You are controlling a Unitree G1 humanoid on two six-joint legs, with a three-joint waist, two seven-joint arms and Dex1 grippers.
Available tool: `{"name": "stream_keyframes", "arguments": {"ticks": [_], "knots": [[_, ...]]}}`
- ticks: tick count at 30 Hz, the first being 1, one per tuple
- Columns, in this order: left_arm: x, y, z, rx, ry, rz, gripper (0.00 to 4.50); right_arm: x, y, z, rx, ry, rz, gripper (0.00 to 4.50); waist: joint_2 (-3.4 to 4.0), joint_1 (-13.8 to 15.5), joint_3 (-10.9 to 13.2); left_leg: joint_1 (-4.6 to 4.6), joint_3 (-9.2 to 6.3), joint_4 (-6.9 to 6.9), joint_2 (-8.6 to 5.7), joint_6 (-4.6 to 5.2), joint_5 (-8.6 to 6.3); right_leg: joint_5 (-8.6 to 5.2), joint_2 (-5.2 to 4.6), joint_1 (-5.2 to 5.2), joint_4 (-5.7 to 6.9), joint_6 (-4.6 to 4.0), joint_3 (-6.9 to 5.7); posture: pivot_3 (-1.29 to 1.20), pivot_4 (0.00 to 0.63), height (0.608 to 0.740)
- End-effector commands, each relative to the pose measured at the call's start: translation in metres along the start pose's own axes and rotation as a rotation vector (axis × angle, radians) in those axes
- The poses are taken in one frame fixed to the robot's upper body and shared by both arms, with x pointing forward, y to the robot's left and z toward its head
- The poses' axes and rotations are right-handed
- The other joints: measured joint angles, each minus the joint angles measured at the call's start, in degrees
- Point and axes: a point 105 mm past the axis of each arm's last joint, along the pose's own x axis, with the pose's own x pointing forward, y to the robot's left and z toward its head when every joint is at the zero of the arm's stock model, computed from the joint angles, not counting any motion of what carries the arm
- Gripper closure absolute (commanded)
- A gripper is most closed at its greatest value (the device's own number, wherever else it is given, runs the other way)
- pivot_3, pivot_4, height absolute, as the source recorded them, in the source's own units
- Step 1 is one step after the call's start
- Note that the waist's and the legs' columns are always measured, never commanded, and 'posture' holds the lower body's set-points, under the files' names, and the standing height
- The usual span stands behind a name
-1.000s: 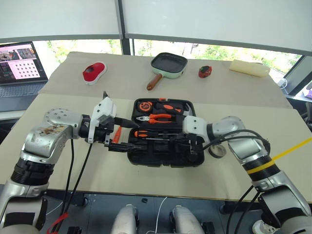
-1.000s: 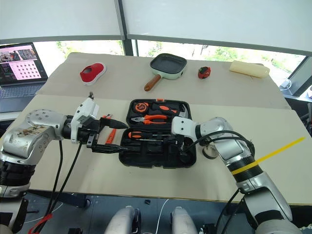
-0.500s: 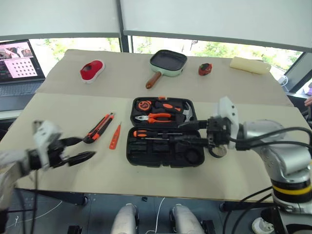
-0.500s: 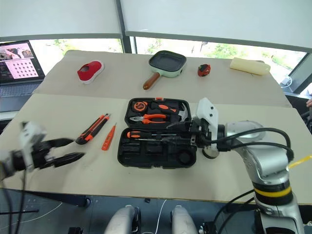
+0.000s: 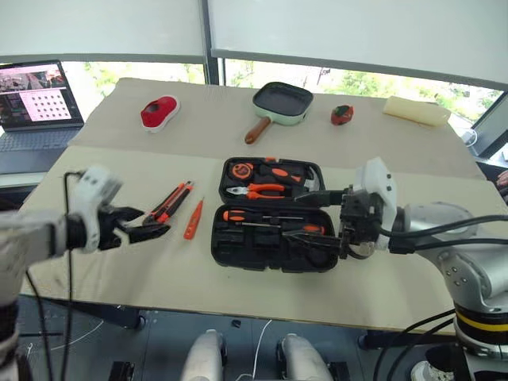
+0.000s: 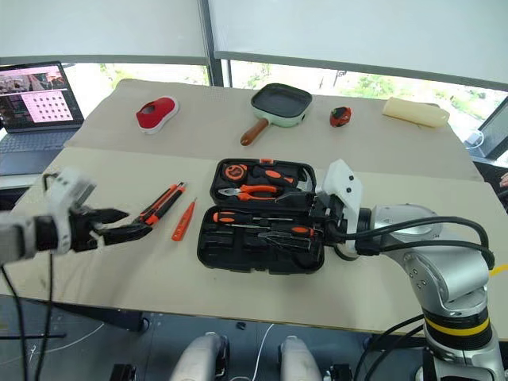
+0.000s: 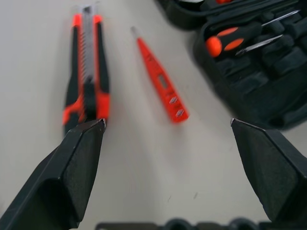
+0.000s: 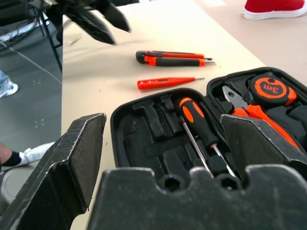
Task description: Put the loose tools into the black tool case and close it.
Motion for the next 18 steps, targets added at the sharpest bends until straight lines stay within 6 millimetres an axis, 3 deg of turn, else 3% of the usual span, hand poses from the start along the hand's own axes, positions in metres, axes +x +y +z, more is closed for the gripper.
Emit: {"name": "stream_keyframes", "arguments": {"ticks": [1, 8, 18], "knots": [[0.011, 0.005, 0.01, -0.03, 0.148, 0.044, 0.0, 0.003, 0.01, 0.01, -0.036, -0.067, -0.007, 0.05, -0.03, -0.5, 0.0, -0.09, -0.02, 0.0, -0.04, 0.0, 0.0, -0.01, 0.05, -0.03, -0.03, 0.01, -0.04, 0.0, 0.15, 0.74], [0.055, 0.01, 0.033, -0.078, 0.272, 0.081, 0.0, 0.011, 0.02, 0.006, -0.02, -0.117, -0.073, 0.05, -0.15, -0.6, 0.0, -0.15, -0.12, -0.04, -0.07, 0.0, 0.01, -0.03, 0.05, -0.05, 0.0, 0.01, -0.04, 0.0, 0.15, 0.74], [0.092, 0.004, 0.03, -0.048, 0.379, 0.061, 0.0, 0.009, 0.019, 0.005, -0.009, -0.148, -0.163, 0.05, -0.18, -0.5, 0.1, -0.24, 0.0, -0.02, -0.11, -0.08, 0.06, -0.03, 0.03, -0.1, -0.02, 0.0, -0.14, 0.0, 0.15, 0.74]]}}
